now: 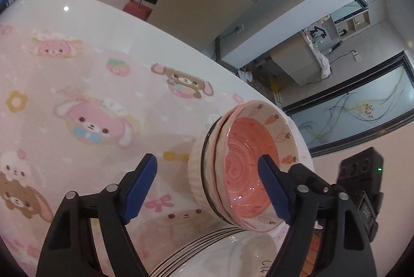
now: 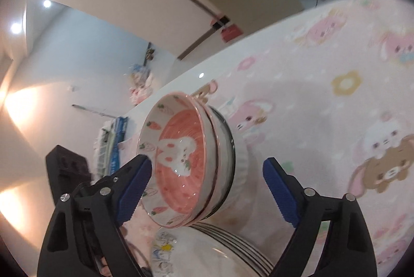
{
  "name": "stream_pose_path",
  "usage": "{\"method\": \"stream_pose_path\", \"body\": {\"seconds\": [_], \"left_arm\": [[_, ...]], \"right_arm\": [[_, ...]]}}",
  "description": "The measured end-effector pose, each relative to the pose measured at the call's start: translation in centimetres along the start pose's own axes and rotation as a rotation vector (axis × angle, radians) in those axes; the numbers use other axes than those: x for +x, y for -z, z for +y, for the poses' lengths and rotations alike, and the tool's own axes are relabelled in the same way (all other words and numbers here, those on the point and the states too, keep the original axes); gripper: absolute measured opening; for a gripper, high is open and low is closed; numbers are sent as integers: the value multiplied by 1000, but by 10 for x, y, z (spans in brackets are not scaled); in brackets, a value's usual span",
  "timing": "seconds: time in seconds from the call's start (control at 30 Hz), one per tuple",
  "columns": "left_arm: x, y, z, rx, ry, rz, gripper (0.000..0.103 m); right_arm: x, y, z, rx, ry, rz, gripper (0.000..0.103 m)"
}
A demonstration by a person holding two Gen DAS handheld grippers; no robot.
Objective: Organize plates and bowls
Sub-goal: 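Close both grippers on opposite rims of the pink bowl stack, then lift and carry the bowl stack with both grippers toward the plate stack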
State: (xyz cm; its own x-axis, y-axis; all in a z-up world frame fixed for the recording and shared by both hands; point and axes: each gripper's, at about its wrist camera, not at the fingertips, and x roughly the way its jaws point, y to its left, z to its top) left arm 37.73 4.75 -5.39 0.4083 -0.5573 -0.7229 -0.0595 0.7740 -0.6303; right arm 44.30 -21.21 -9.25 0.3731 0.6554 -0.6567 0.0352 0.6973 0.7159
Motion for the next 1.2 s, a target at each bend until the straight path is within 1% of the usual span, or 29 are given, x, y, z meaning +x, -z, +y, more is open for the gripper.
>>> {"method": "stream_pose_path", "body": {"seconds": [0.07,0.1,0.17,0.27,0.33,0.43,0.53,0.6,0.67,0.73,0.9,0.97,1.0,1.03,1.07,1.17,1.2], "left_arm": [[3,-1,8,-44,44,20,57],[5,-1,12,-74,67,32,55],[9,-2,18,-107,106,54,47],[15,-2,22,-126,135,81,46],[19,-3,24,-135,164,98,45],[23,-3,24,-139,157,107,42],[22,-3,24,-143,159,103,42],[24,-2,24,-135,154,107,42],[28,-1,23,-127,141,127,39],[30,0,21,-112,128,131,39],[27,2,21,-111,116,124,39],[27,3,21,-109,113,121,39],[26,3,21,-108,109,120,39],[26,4,20,-103,103,120,39],[27,4,16,-96,94,123,39],[27,6,7,-42,64,107,40],[27,7,6,-29,58,103,40]], "right_arm": [[8,1,-7,32,-9,21,83],[10,1,-8,34,-11,28,78],[15,1,-12,48,-31,36,75],[20,1,-20,96,-82,36,68],[22,2,-27,119,-79,27,57],[24,0,-29,121,-82,27,57],[26,-1,-34,141,-107,21,56],[29,1,-38,165,-127,33,55],[32,0,-40,163,-133,45,54],[34,0,-38,143,-122,50,54],[35,1,-42,166,-143,40,53],[35,1,-42,163,-131,33,52],[33,3,-41,156,-121,32,49],[32,5,-38,133,-93,29,45],[33,6,-33,105,-60,23,44],[35,7,-21,37,6,11,43],[35,7,-19,33,16,11,42]]}}
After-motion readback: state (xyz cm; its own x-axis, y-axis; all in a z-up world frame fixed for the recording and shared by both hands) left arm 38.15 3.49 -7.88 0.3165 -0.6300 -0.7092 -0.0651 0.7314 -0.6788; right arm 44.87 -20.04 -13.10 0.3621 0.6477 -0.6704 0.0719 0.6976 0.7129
